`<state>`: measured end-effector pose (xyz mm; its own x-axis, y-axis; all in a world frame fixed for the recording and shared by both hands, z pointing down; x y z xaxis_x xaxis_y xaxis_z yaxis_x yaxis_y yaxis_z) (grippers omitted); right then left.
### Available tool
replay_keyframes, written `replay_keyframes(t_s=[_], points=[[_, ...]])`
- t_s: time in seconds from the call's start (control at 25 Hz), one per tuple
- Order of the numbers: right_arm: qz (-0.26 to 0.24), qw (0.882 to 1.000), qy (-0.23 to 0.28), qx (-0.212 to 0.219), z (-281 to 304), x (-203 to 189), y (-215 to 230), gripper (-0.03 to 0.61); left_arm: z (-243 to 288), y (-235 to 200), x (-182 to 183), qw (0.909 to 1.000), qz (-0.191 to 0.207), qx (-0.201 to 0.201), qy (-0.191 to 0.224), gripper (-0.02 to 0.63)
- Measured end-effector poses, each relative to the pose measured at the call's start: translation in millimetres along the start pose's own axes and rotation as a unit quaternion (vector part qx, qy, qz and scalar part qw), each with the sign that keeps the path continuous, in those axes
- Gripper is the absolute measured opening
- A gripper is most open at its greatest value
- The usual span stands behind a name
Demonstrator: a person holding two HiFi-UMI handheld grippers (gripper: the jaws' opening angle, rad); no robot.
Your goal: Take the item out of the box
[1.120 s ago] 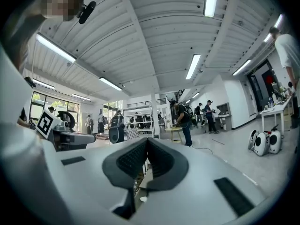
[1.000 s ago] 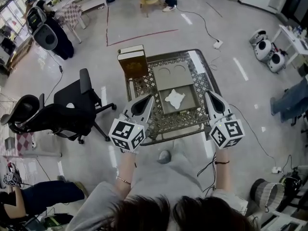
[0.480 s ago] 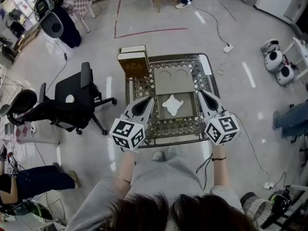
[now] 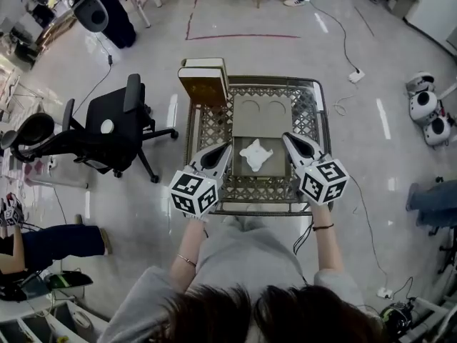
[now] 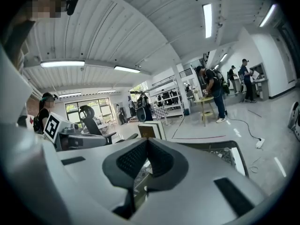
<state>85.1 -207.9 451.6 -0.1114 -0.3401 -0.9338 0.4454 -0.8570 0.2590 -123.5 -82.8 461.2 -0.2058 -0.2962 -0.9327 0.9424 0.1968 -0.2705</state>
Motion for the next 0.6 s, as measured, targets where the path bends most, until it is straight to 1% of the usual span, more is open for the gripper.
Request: replay_keyframes(t_s=[0.16, 0.4, 0.6], points=[[0.008, 0.999, -0.036, 0.019, 16, -14, 4, 0.021, 2, -5, -12, 0.9996, -0.02, 0.009, -0.017, 0.017], [0.023, 0.996, -0.084, 0.032, 41, -35, 15, 0.021, 13, -17, -28, 0.9979, -0.045, 0.002, -0.046, 0.017], [0.043, 0.991, -0.128, 0.023, 60, -57, 26, 0.021, 23, -29, -44, 0.9959, -0.06, -0.004, -0.068, 0.018]])
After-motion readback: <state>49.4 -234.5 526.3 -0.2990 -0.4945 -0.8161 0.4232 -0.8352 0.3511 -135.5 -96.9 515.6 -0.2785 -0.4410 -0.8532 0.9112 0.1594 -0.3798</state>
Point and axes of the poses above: the fingertips, and each gripper's own axes: z forward along the fingers, y to its right, x out of its top, the point moved 8 cm from there along -z, backward along the fingers, and after that the axes turned 1 degree about -y, right-handed, at the moved point
